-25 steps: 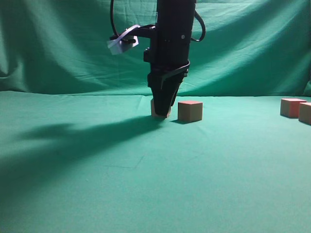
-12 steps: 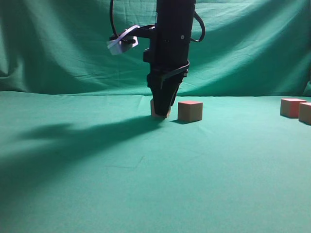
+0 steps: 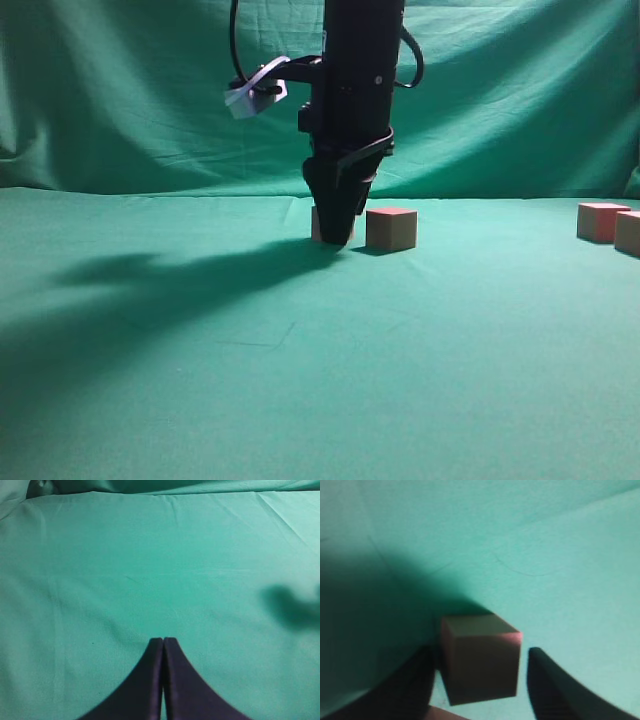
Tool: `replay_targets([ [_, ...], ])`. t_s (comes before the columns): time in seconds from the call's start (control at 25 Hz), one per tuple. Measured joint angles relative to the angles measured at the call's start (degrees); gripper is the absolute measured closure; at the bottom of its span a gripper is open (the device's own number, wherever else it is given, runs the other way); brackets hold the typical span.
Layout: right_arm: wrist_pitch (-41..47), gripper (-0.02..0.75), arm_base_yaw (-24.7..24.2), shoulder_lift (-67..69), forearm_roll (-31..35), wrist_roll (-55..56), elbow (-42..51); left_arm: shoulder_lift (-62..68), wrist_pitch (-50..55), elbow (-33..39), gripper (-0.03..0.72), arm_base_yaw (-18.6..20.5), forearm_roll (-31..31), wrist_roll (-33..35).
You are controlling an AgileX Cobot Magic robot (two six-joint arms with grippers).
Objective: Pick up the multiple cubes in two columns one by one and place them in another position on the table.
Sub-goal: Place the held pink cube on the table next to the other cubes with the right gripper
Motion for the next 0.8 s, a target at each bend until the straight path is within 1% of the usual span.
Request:
replay_targets([
  [0.12, -0.2, 0.208, -0.2, -0.3, -0.2, 0.0, 0.0, 0.0, 0.0, 0.0, 0.688, 0.0, 0.0, 0.0],
  [0.16, -0.4, 0.179, -0.2, -0.4, -0.2, 0.0, 0.0, 0.0, 0.0, 0.0, 0.688, 0.0, 0.0, 0.0],
  [0.36, -0.1, 0.186, -0.2, -1.5, 0.0, 0.6, 0.0, 0.0, 0.0, 0.0, 0.688, 0.0, 0.0, 0.0],
  [0.4, 0.2, 0.161, -0.2, -2.0, 0.0, 0.9, 0.0, 0.0, 0.0, 0.0, 0.688, 0.0, 0.0, 0.0],
  [0.44, 0.8, 0.161, -0.2, -2.7, 0.0, 1.6, -0.1, 0.0, 0.0, 0.0, 0.688, 0.0, 0.0, 0.0],
  [0.56, 4.4, 0.161, -0.2, -5.0, 0.0, 3.3, -2.4, 0.0, 0.0, 0.0, 0.688, 0.0, 0.0, 0.0],
  [0.8, 16.4, 0.161, -0.2, -11.2, 0.5, 10.4, -8.7, 0.0, 0.0, 0.0, 0.688, 0.0, 0.0, 0.0],
])
